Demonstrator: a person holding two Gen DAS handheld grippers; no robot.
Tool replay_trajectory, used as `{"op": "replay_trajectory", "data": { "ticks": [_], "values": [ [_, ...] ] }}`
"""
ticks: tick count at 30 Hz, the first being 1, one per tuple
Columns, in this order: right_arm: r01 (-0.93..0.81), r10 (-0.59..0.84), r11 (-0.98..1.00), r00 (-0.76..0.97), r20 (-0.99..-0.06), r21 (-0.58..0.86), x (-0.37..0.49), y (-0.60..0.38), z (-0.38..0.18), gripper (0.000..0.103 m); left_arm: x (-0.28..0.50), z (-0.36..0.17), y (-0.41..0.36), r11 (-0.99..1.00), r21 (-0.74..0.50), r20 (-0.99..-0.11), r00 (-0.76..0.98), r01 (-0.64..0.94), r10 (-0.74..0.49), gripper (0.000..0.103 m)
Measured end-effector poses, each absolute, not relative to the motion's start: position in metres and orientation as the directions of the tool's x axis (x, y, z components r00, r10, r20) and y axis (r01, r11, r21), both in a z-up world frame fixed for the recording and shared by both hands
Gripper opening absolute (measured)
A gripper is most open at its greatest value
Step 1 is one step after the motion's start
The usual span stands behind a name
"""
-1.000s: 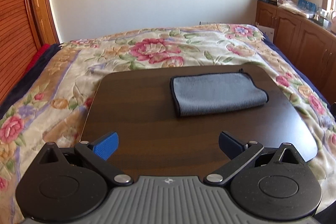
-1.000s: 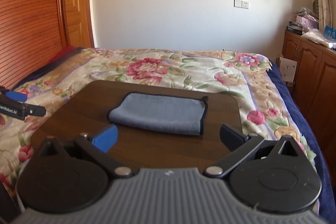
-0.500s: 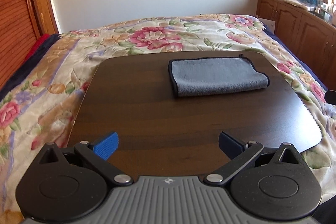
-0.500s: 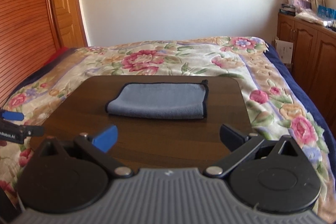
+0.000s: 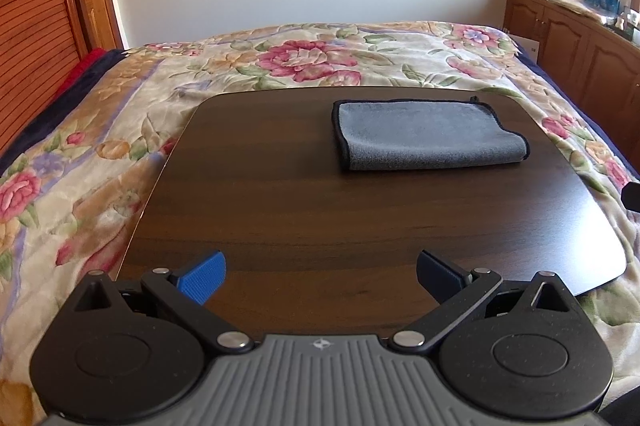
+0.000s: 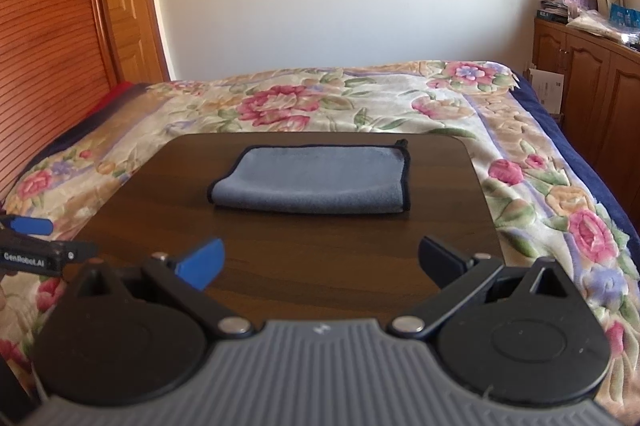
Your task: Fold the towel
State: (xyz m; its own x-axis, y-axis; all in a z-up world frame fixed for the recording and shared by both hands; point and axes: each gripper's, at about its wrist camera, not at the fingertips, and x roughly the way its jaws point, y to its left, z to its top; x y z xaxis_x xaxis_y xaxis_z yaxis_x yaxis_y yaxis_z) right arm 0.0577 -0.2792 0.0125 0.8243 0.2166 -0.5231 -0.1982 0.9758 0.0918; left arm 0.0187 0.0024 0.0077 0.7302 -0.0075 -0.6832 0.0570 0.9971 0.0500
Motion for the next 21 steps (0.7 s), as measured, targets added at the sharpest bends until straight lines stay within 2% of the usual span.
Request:
{"op": "replay_trajectory", "data": {
  "ticks": [8,12,17,21],
  "values": [
    [-0.187,0.208,0.978,0.819,-0.534,0.095,0.059,-0.277,0.002,0.103,0.022,-0.005,-0.001,0.994,0.068,-0.690,0.724,0.080,-0.011,0.100],
    [-0.178,0.201,0.979,0.820,-0.536,0.096,0.059,-0.278,-0.002,0.103,0.025,-0.010,-0.005,0.993,0.102,-0.694,0.720,0.061,0.027,0.100],
    [-0.162,0.187,0.982,0.815,-0.549,0.093,0.060,-0.277,-0.010,0.103,0.024,-0.015,-0.002,0.995,0.071,-0.703,0.711,0.070,0.000,0.100],
    [-0.152,0.176,0.984,0.810,-0.559,0.090,0.061,-0.277,-0.014,0.103,0.022,-0.015,-0.005,0.993,0.091,-0.697,0.717,0.073,0.011,0.100]
  ]
}}
